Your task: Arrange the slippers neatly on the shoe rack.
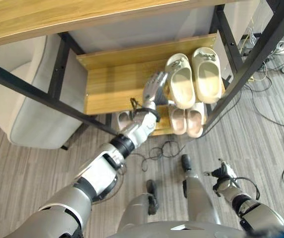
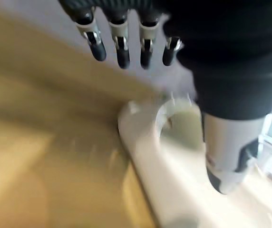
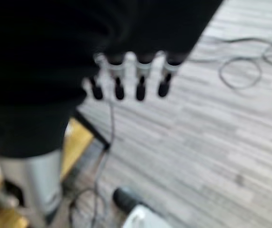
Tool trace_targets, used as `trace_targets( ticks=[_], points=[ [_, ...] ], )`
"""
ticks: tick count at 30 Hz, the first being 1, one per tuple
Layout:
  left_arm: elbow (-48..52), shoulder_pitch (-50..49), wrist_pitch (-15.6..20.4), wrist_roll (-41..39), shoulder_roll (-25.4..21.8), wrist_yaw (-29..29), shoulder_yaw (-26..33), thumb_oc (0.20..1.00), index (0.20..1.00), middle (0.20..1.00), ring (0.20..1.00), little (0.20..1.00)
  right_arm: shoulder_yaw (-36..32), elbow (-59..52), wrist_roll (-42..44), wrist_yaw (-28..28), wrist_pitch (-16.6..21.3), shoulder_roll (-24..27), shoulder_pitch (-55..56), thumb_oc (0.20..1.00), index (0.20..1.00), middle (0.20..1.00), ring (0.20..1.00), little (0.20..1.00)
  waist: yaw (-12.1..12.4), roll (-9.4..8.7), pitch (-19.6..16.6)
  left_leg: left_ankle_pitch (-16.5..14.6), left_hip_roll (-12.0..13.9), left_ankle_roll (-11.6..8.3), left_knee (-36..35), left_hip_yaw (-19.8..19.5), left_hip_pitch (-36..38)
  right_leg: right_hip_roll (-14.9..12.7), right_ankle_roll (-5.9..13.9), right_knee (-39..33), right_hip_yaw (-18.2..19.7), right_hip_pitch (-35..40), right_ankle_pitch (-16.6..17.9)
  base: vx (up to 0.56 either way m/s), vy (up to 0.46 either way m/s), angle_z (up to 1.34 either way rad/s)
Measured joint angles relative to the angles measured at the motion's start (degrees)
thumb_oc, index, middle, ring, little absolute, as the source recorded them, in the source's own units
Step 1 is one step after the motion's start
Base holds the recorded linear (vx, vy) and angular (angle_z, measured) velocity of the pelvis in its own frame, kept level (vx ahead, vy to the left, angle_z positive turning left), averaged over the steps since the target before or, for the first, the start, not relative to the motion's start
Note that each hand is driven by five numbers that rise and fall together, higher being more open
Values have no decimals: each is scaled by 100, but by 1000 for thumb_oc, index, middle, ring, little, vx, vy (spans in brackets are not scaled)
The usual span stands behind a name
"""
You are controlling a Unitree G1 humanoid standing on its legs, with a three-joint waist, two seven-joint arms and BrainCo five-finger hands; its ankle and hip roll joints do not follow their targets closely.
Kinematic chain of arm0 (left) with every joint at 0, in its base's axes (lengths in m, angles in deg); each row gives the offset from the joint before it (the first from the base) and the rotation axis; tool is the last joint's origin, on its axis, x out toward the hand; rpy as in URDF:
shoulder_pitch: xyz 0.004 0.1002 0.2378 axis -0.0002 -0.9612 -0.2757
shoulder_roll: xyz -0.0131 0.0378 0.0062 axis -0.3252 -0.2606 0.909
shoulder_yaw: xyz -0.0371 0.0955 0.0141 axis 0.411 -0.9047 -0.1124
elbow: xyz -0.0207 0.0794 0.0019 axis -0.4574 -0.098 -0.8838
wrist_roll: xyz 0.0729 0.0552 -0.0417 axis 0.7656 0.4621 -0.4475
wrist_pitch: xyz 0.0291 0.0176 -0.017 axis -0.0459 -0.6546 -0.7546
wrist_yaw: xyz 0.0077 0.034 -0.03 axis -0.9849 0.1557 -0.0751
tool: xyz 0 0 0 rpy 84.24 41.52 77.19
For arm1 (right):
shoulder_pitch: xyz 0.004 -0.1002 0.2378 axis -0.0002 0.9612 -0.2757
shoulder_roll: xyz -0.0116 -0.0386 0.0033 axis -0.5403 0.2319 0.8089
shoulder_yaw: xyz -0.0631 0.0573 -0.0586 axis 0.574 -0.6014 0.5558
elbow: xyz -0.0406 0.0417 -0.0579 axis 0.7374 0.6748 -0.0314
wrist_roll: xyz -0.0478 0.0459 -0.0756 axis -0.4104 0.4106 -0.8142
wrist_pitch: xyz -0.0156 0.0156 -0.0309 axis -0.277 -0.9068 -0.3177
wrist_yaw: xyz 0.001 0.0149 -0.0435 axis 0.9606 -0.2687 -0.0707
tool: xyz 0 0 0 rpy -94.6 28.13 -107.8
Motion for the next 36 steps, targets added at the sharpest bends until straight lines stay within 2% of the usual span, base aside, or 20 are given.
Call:
trace_targets(
  ticks=[6, 12, 16, 18, 20, 24, 32, 36],
  points=[
    [591, 236, 80, -117, -504, -44, 533, 1000, 1000, 1000, 1000, 1000, 51, -2, -7, 179, -1, -13, 121, 1000, 1000, 1000, 1000, 1000, 160, -61, -67, 25, 21, -35, -79, -131, 164, 9, -30, -50, -120, 215, -12, 24, -7, 9],
    [1268, -303, 186, -124, -977, 95, 932, 1000, 1000, 1000, 1000, 1000, -53, -18, -13, 273, -8, -55, 175, 1000, 1000, 1000, 1000, 1000, 208, -218, -43, 32, 42, -51, -110, -252, 278, 10, -68, -94, -258, 396, -40, 22, 2, 9],
    [1836, -1344, 229, -271, -1251, 383, 1568, 1000, 1000, 1000, 1000, 1000, -259, -72, -19, 363, -30, -54, 197, 1000, 1000, 1000, 1000, 1000, 252, -288, 1, 40, 62, -63, -198, -258, 471, 24, -88, -140, -288, 573, -54, 40, 9, 1],
    [1942, -1684, 232, -276, -1428, 518, 1668, 1000, 1000, 1000, 1000, 1000, -300, -122, -21, 383, -38, -52, 215, 1000, 1000, 1000, 1000, 1000, 260, -339, 32, 40, 89, -69, -217, -288, 550, 44, -90, -210, -336, 691, -58, 36, 7, 6],
    [2298, -2156, 253, -286, -1600, 762, 2001, 1000, 1000, 1000, 1000, 1000, -434, -223, -47, 429, -78, -65, 237, 1000, 1000, 1000, 1000, 1000, 304, -424, 68, 71, 98, -101, -310, -315, 624, 56, -99, -277, -372, 758, -61, 56, 13, 6],
    [2823, -2988, 407, -408, -1733, 1243, 2451, 1000, 1000, 1000, 1000, 1000, -606, -226, -171, 517, -153, -39, 350, 1000, 1000, 1000, 1000, 1000, 456, -467, 113, 80, 137, -118, -438, -361, 922, 99, -143, -325, -423, 1054, -98, 63, 10, 4],
    [3289, -3793, 640, -580, -2252, 1648, 3020, 1000, 1000, 1000, 1000, 1000, -704, -310, -420, 729, -171, -38, 612, 1000, 1000, 1000, 1000, 1000, 583, -513, 118, 105, 187, -144, -800, -466, 1595, 149, -143, -606, -577, 1753, -133, 70, 17, 6],
    [3434, -4570, 868, -1287, -2341, 2071, 3496, 1000, 1000, 1000, 1000, 1000, -841, -347, -495, 844, -201, 29, 745, 1000, 1000, 1000, 1000, 1000, 586, -534, 90, 99, 232, -163, -901, -486, 1956, 212, -161, -770, -613, 2132, -140, 80, 37, -2]
  ],
)
